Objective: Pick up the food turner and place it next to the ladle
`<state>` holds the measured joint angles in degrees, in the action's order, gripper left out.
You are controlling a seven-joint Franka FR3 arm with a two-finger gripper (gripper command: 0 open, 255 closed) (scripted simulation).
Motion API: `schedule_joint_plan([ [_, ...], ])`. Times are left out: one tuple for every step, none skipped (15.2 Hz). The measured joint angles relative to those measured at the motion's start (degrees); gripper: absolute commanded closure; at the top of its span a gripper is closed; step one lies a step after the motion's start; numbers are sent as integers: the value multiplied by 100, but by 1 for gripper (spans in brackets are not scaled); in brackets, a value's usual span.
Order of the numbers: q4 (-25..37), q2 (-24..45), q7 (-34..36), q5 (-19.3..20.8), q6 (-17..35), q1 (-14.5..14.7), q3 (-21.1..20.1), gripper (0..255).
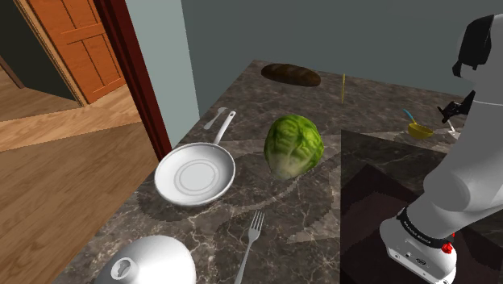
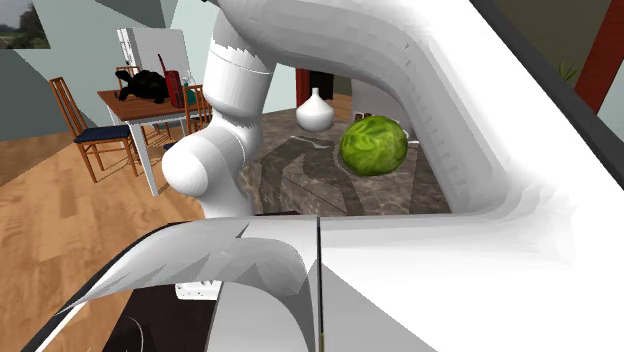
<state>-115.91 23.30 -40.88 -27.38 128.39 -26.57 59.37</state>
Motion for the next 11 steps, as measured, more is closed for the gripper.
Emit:
schedule_joint_plan([
  [0, 0, 0, 0, 0, 0, 0, 0],
  [0, 0, 0, 0, 0, 0, 0, 0],
  [22, -66, 52, 77, -63, 60, 67, 0],
  [39, -164, 116, 185, -138, 141, 160, 0],
  [126, -270, 202, 321, -279, 222, 270, 0],
  [182, -379, 283, 452, -395, 311, 374, 0],
  [173, -458, 324, 535, -431, 374, 443, 0],
  [177, -489, 353, 571, -453, 406, 470, 0],
  [189, -499, 368, 587, -472, 419, 480, 0],
  [191, -506, 377, 596, -479, 428, 486, 0],
  [192, -509, 381, 600, -482, 432, 489, 0],
])
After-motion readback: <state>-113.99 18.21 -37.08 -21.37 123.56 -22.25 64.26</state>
